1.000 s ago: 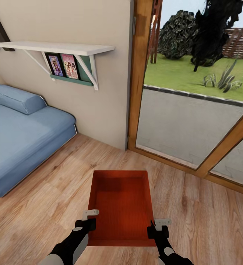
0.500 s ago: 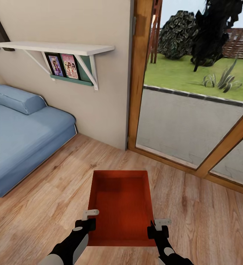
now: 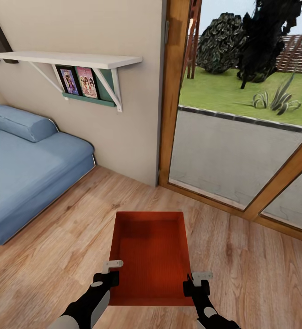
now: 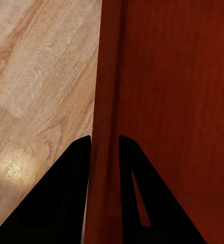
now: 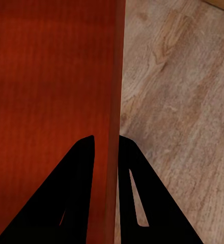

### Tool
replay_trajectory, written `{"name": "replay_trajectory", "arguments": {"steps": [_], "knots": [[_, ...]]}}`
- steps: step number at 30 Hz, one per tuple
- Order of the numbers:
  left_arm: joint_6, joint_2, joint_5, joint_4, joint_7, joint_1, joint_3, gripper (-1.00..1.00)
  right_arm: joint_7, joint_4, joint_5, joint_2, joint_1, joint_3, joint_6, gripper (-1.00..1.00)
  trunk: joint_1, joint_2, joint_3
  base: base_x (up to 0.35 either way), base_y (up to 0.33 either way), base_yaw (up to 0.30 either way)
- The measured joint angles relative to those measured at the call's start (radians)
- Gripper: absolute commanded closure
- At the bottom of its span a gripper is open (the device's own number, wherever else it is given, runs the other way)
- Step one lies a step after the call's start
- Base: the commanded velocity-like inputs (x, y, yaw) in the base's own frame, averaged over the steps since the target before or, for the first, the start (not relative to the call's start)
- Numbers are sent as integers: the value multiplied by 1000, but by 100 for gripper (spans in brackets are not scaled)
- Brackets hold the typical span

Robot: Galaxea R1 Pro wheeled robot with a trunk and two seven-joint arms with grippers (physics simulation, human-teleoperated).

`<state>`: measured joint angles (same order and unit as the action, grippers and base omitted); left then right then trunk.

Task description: Move the two storage containers from the living room to the garage. In the garage, place one container on the floor and stack the other container on top of it (either order is fine).

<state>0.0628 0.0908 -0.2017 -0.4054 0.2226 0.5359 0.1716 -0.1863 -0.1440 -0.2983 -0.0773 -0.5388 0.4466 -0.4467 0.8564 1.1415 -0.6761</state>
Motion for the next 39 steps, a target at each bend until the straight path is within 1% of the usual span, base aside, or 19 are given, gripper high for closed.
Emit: {"name": "replay_trajectory", "arguments": {"steps": [13, 28, 39], "knots": [[0, 0, 1, 0, -1, 0, 0, 100, 0, -1, -1, 0, 0, 1, 0, 100, -50, -91, 41, 0, 0, 0], [0, -1, -1, 0, -1, 0, 2, 100, 0, -1, -3, 0, 0, 3, -1, 100, -50, -91, 41, 0, 0, 0], [0, -1, -1, -1, -1, 0, 2, 100, 0, 0, -3, 0, 0, 2, -1, 100, -50, -91, 57, 0, 0, 0]]}}
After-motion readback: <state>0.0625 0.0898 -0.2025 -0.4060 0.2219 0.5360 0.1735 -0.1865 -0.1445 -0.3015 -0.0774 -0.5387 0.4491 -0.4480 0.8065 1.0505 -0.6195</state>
